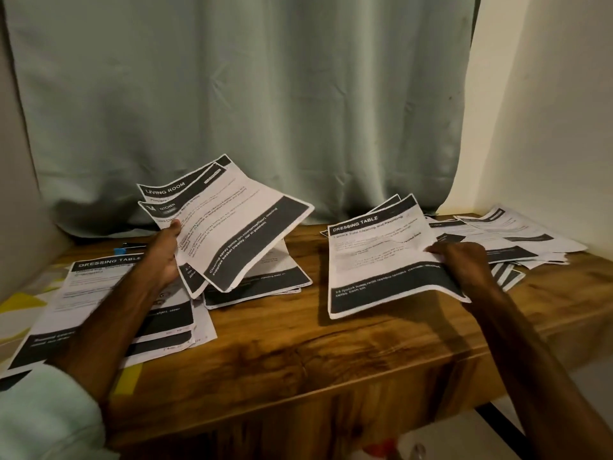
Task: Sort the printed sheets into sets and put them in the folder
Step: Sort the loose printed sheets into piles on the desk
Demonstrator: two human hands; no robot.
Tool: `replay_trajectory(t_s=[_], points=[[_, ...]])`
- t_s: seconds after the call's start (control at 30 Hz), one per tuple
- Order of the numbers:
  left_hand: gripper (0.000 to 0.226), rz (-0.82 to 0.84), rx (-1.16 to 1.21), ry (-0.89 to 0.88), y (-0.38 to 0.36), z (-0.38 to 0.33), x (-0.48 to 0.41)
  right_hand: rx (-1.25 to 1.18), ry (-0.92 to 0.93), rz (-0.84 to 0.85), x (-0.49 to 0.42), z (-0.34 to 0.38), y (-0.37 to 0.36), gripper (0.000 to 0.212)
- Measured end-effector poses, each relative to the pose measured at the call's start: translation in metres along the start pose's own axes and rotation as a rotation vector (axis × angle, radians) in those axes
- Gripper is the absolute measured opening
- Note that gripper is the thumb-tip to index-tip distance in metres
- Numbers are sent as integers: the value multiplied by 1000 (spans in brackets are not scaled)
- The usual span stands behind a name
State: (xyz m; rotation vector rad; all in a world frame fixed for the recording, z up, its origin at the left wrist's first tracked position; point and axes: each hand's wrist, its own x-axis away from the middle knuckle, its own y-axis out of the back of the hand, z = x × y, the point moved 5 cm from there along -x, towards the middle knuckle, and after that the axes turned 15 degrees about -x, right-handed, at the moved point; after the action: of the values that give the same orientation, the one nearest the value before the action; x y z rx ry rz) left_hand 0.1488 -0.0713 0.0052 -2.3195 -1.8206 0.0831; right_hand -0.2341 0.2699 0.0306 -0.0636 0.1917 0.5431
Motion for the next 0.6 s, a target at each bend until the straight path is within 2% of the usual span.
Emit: replay_trajectory(t_s=[0.13,0.2,0.33,0.47,0.53,0.6], points=[[24,25,8,0,2,-3,1,-117,-17,83,14,-2,-29,7],[25,7,-12,0,3,-2,2,-144,-54,150,20,-6,-46,13],[33,6,-74,-39,-3,-5,3,48,-119,383,30,-29,-87,10],[26,86,-121,-63,-24,-3,13,109,-189,543,43,-54,-118,9],[23,120,-186,-74,-36,1,17,183,-99,577,44,-54,-128,16],[17,119,-232,-94,-44,4,20,335,81,553,37,-43,-132,14]])
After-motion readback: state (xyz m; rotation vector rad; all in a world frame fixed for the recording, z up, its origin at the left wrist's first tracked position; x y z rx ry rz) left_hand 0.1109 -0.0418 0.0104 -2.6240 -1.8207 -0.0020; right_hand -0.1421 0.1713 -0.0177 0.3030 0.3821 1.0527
